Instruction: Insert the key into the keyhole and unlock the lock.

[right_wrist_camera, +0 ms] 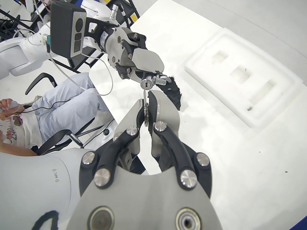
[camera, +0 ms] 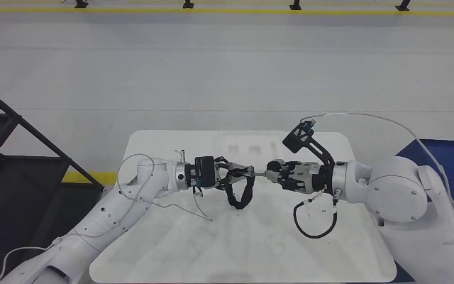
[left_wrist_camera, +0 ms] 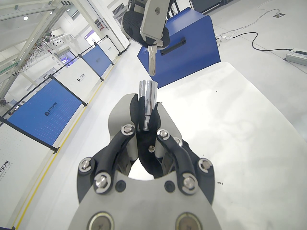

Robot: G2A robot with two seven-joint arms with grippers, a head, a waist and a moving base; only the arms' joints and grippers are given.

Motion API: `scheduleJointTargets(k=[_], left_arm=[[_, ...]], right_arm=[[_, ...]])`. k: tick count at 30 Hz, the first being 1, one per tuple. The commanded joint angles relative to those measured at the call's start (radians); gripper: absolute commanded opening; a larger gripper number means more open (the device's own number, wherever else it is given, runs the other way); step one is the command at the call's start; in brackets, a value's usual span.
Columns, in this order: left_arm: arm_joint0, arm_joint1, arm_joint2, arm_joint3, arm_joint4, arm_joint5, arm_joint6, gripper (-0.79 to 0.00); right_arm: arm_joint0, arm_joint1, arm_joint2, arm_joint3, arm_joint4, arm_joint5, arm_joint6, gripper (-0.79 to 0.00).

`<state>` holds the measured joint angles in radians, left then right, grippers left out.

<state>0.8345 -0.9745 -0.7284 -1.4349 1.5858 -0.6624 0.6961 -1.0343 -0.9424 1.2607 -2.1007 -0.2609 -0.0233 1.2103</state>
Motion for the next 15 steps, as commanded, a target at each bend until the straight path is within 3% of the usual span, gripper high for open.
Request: scheduleJointTargets(k=[1, 15], left_arm=[[0.0, -0.002, -0.002, 0.001, 0.004, -0.004, 0.001, -0.785], [0.007, -0.014, -0.017, 0.007, 0.017, -0.027, -0.012, -0.785]], right_arm=[[0.005, 0.0, -0.007, 0.008, 0.001, -0.001, -0.003, -0.785], [0.03, 0.0, -0.042, 0.046, -0.001, -0.008, -0.017, -0.785]])
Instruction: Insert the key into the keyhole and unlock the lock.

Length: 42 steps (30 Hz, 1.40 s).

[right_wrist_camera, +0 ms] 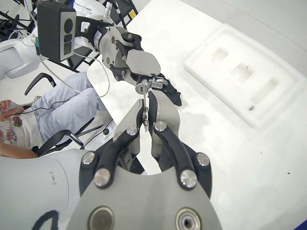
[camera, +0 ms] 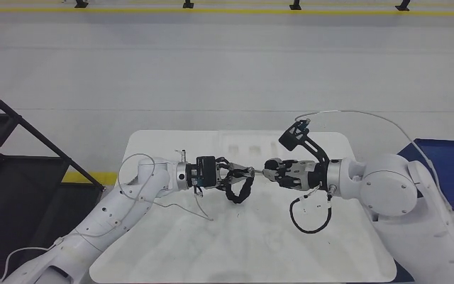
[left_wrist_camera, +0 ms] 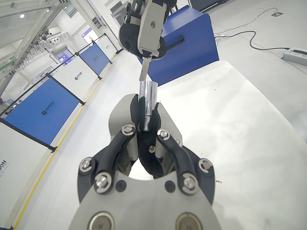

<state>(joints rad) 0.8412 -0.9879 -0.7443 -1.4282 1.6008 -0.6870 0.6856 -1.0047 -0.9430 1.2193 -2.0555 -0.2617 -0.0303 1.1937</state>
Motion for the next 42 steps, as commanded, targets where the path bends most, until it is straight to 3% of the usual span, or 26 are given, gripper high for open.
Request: scheduleJointTargets(k=[1, 10, 20, 42], left_arm=[[0.002, -0.001, -0.003, 0.0, 0.003, -0.003, -0.001, -0.785], [0.012, -0.003, -0.02, -0.002, 0.037, 0.007, -0.01, -0.785], [0.011, 0.01, -0.044, -0.007, 0.15, -0.024, 0.069, -0.785], [0.029, 0.006, -0.057, -0.047, 0.175, -0.032, 0.015, -0.785]], right_arm=[[0.001, 0.0, -0.002, 0.002, 0.0, 0.0, -0.001, -0.785], [0.007, 0.004, -0.004, -0.003, 0.004, 0.003, 0.017, -0.785], [0.013, 0.014, -0.005, -0.044, 0.021, -0.001, 0.12, -0.785], [0.028, 0.02, -0.049, -0.048, -0.048, 0.034, 0.091, -0.785]])
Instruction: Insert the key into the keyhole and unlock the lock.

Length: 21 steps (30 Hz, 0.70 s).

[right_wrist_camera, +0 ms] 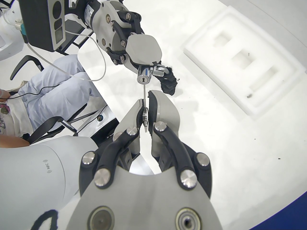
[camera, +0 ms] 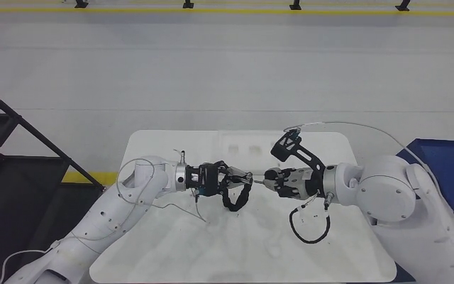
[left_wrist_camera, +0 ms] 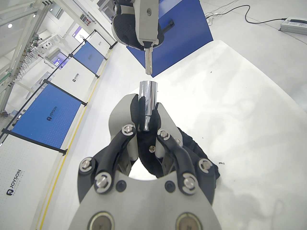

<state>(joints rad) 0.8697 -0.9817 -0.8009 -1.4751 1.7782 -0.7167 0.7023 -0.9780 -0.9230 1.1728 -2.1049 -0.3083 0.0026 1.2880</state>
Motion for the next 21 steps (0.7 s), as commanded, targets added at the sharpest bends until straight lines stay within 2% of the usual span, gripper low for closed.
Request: scheduleJointTargets(k=[1, 21], left_arm=[[0.0, -0.001, -0.001, 0.0, -0.004, -0.003, -0.003, -0.785], [-0.001, -0.011, -0.007, 0.009, -0.013, -0.022, -0.015, -0.785]], right_arm=[[0.002, 0.0, -0.006, 0.002, -0.003, 0.001, -0.005, -0.785], [0.022, 0.0, -0.036, 0.019, -0.008, 0.007, -0.025, -0.785]])
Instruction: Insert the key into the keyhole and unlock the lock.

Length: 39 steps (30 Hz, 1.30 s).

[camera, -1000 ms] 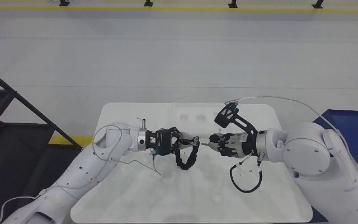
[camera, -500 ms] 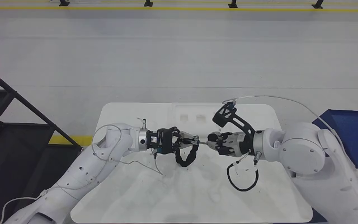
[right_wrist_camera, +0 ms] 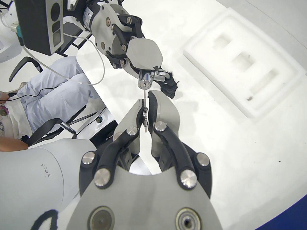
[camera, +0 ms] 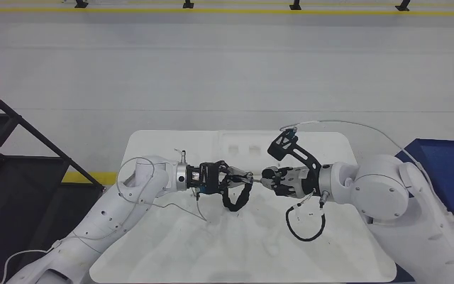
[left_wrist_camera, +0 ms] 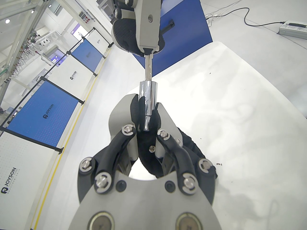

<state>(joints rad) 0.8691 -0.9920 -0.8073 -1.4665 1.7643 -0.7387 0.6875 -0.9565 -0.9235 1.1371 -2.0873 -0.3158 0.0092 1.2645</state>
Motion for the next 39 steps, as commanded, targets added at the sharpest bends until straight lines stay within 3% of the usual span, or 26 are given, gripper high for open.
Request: scheduleJointTargets(k=[1, 30, 31, 32, 33, 39], left_arm=[[0.0, -0.001, 0.0, 0.001, 0.0, -0.001, 0.001, -0.785], [0.0, -0.015, -0.002, 0.003, -0.05, -0.059, -0.015, -0.785], [0.001, -0.016, -0.002, 0.004, -0.052, -0.061, -0.014, -0.785], [0.001, -0.016, -0.002, 0.006, -0.056, -0.065, -0.013, -0.785], [0.002, -0.017, -0.001, 0.01, -0.059, -0.069, -0.012, -0.785], [-0.001, -0.022, -0.002, 0.045, -0.11, -0.108, -0.008, -0.785]], right_arm=[[0.002, 0.0, -0.002, 0.001, -0.003, 0.001, -0.001, -0.785], [0.035, -0.008, -0.075, 0.013, -0.059, 0.021, -0.036, -0.785], [0.036, -0.008, -0.076, 0.015, -0.057, 0.02, -0.038, -0.628], [0.037, -0.009, -0.076, 0.017, -0.057, 0.02, -0.041, -0.225], [0.037, -0.009, -0.076, 0.02, -0.052, 0.02, -0.045, 0.0], [0.039, -0.01, -0.068, 0.03, -0.033, -0.015, -0.078, 0.0]])
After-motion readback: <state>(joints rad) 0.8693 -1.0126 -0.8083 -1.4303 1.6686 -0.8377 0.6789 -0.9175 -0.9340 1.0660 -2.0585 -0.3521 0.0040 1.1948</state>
